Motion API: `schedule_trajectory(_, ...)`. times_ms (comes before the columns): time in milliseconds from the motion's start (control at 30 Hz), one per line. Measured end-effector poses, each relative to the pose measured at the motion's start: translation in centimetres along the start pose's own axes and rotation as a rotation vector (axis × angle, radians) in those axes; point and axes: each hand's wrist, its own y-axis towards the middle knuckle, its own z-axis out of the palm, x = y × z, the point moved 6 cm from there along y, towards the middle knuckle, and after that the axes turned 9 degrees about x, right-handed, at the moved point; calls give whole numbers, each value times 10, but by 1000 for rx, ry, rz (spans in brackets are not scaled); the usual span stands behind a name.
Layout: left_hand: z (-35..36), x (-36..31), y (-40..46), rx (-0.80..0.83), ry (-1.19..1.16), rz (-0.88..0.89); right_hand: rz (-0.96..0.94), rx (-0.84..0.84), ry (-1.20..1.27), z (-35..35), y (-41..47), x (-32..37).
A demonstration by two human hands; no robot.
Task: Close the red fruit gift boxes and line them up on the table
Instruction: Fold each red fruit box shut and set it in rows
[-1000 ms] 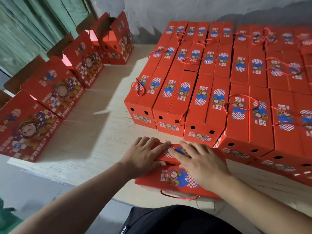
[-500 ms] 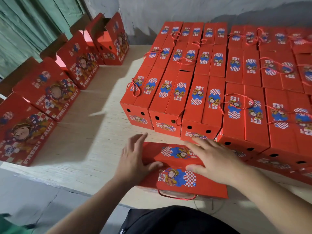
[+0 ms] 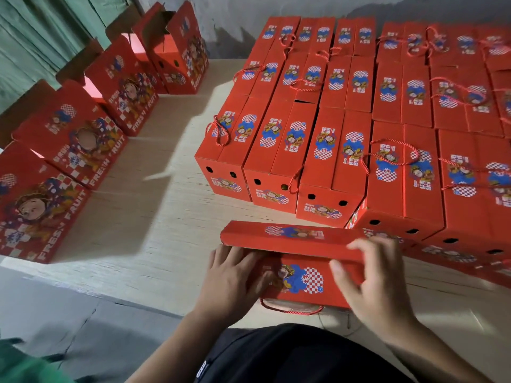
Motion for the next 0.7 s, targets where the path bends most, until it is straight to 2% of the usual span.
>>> schedule_trajectory(100, -1, -1, 7, 26, 14, -16, -10, 113, -77, 8, -15, -3)
schedule_trajectory(267, -5, -6, 19, 1, -2, 19, -68, 28, -63, 4, -26, 0)
schedule_trajectory(400, -5, -6, 25, -4, -10, 35, -78, 206, -213, 11, -20, -3)
schedule_trajectory(567, -4, -4, 36, 46, -21, -15, -29, 397, -130, 17, 11, -4)
schedule_trajectory(700, 1, -1, 46, 137, -50, -3, -72, 414, -312, 21, 24, 4)
